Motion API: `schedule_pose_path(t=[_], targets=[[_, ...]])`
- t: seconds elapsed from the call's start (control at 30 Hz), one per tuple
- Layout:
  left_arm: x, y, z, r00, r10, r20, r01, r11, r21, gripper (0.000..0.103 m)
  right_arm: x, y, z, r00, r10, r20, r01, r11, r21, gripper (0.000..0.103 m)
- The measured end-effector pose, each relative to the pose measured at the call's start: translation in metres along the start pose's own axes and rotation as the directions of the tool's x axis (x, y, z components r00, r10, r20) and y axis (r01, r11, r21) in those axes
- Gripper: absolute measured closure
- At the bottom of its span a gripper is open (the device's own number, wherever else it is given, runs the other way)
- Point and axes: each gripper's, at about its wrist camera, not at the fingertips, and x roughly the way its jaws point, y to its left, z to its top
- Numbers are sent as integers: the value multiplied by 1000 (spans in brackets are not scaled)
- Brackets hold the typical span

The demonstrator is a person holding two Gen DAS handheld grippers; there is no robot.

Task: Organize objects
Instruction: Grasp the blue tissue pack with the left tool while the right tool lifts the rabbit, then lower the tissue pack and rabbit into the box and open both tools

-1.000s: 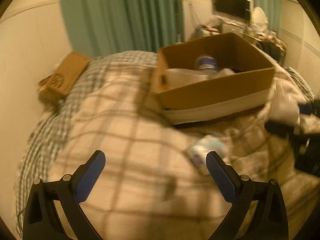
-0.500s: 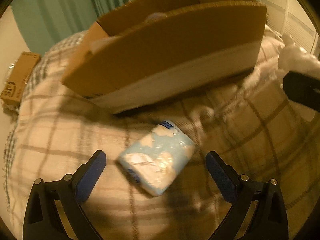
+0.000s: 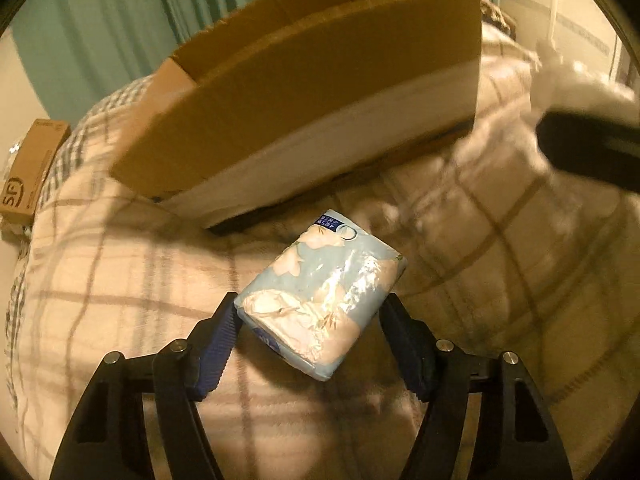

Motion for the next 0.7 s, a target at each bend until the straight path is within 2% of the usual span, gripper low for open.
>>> schedule_pose_path(t=[0.23, 0.4, 0.53, 0.7], targets=[[-19, 27, -2, 999, -12, 31, 15, 996, -92, 31, -4, 3, 3, 1000, -28, -1, 28, 999, -26, 39], [-30, 32, 4, 997, -21, 68, 30, 990, -136, 31, -5, 5, 4, 999, -32, 4, 32, 998, -48, 39], [-45, 35, 3, 995, -15, 102, 29, 990, -141, 31, -11, 1, 5, 1000, -16, 20, 16, 999, -29, 39], [-69, 39, 24, 988, -30, 149, 52, 988, -144, 31, -27, 1, 17, 998, -14, 63, 16, 999, -41, 39]])
